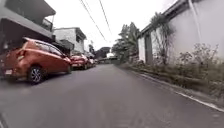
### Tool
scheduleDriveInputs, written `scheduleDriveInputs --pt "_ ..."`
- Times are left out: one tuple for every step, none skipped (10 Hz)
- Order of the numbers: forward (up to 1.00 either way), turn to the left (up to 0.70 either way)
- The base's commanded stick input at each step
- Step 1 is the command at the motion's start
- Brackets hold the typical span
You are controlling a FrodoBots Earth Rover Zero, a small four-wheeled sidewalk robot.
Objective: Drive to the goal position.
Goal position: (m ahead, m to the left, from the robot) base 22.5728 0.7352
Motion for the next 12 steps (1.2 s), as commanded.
scheduleDriveInputs --pt "0.7 0.0" --pt "0.7 0.0" --pt "0.7 0.0" --pt "0.7 0.0" --pt "0.7 0.0" --pt "0.7 0.0" --pt "0.7 0.0" --pt "0.7 0.0" --pt "0.7 0.0" --pt "0.7 0.0" --pt "0.7 0.0" --pt "0.7 0.0"
